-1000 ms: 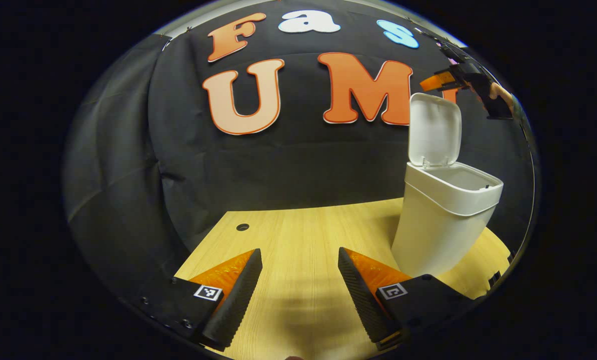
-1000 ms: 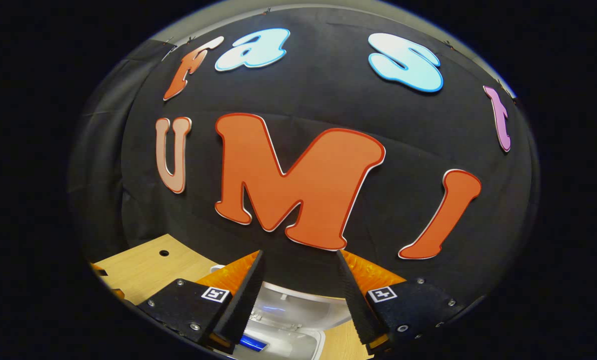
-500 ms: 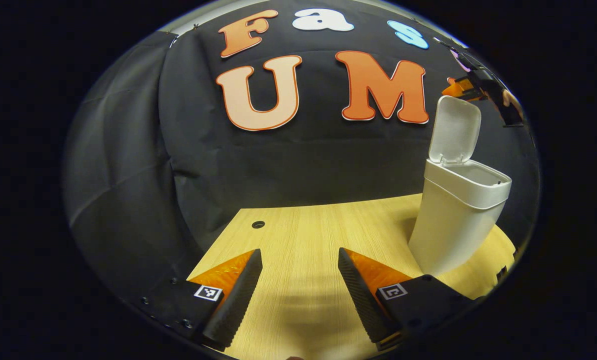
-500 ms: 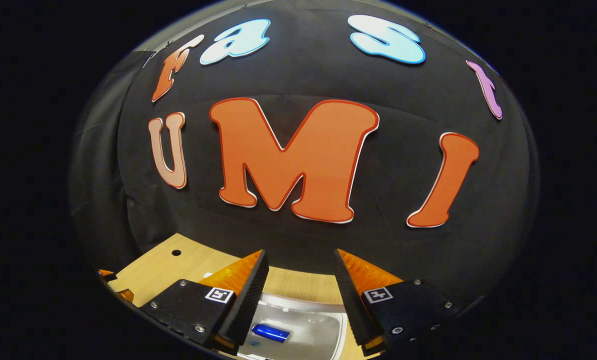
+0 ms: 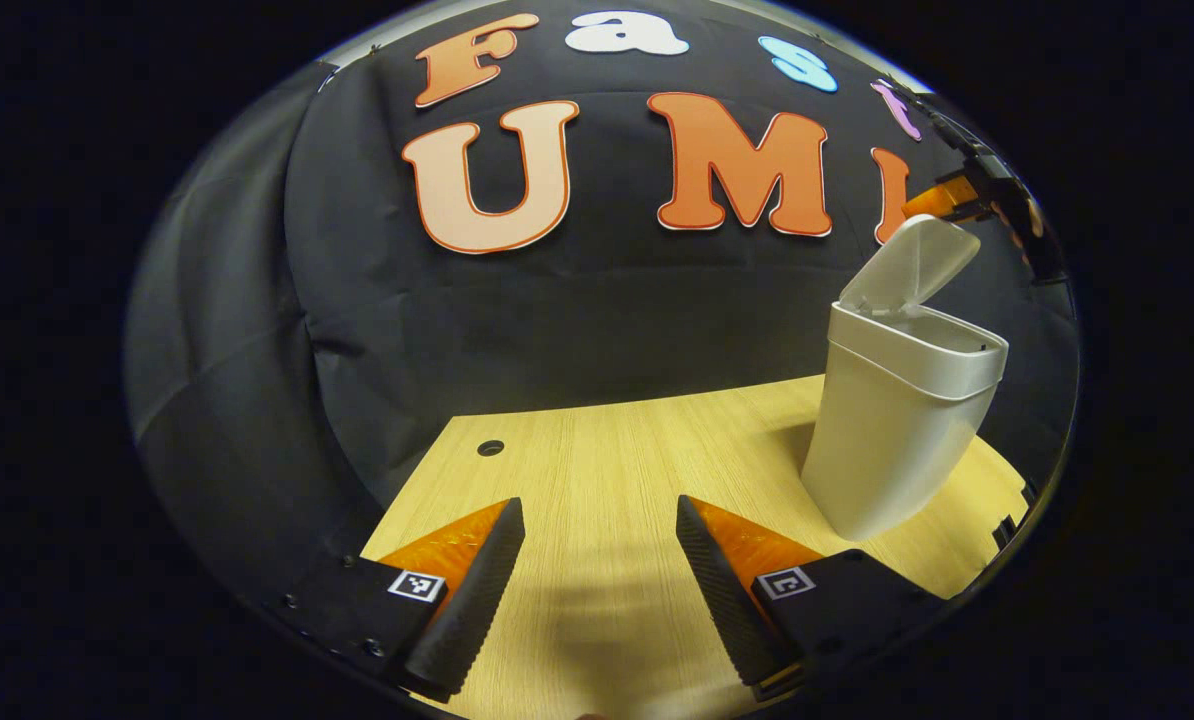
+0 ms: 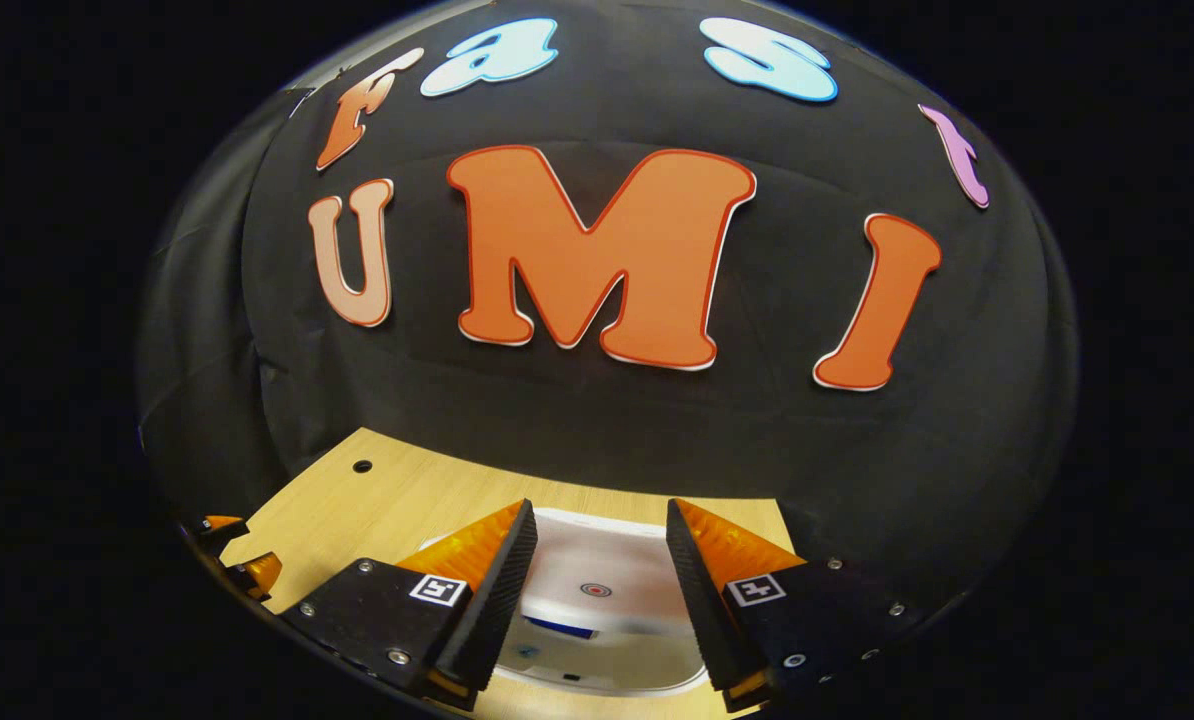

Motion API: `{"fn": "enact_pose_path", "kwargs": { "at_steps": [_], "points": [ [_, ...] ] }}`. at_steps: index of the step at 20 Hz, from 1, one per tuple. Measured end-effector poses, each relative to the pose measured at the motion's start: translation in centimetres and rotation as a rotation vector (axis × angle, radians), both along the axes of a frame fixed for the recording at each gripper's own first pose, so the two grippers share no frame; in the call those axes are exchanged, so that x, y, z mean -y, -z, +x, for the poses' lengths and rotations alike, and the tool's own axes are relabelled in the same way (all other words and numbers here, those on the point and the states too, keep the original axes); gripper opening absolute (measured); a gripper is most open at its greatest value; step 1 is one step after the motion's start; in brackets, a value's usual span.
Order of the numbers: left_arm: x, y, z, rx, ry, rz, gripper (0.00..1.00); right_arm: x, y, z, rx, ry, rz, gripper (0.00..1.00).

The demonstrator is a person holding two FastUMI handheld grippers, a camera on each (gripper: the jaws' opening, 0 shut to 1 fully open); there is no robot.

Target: Press the lid of the desktop garbage bin to open it, pick up the crumpled paper on the desktop and throw it into the bin, then pick up the pop can on the desktop and drop it into the bin, and finally close the garbage bin lid.

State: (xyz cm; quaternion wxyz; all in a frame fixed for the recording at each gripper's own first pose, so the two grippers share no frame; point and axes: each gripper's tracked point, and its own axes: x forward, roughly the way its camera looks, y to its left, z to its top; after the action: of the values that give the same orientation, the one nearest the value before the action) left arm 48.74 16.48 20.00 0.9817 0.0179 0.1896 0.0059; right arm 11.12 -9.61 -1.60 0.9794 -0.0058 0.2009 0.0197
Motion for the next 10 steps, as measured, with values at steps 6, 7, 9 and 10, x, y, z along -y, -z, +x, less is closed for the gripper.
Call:
{"fn": "enact_pose_path", "kwargs": {
  "at_steps": [6,7,9,10],
  "points": [
    [0.6,0.4,0.2,-0.006,0.036,-0.022,0.97,-1.0,3.9,-2.5,-0.081,0.017,0.026,0.80],
    [0.6,0.5,0.2,-0.011,0.038,-0.026,0.97,-0.9,4.4,-2.8,-0.089,0.026,0.037,0.80],
    [0.8,0.6,0.2,-0.016,0.046,-0.030,0.95,-0.8,5.8,-3.5,-0.112,0.046,0.052,0.80],
    [0.9,0.6,0.2,-0.018,0.052,-0.029,0.95,-0.6,6.5,-4.0,-0.125,0.053,0.054,0.80]
  ]
}}
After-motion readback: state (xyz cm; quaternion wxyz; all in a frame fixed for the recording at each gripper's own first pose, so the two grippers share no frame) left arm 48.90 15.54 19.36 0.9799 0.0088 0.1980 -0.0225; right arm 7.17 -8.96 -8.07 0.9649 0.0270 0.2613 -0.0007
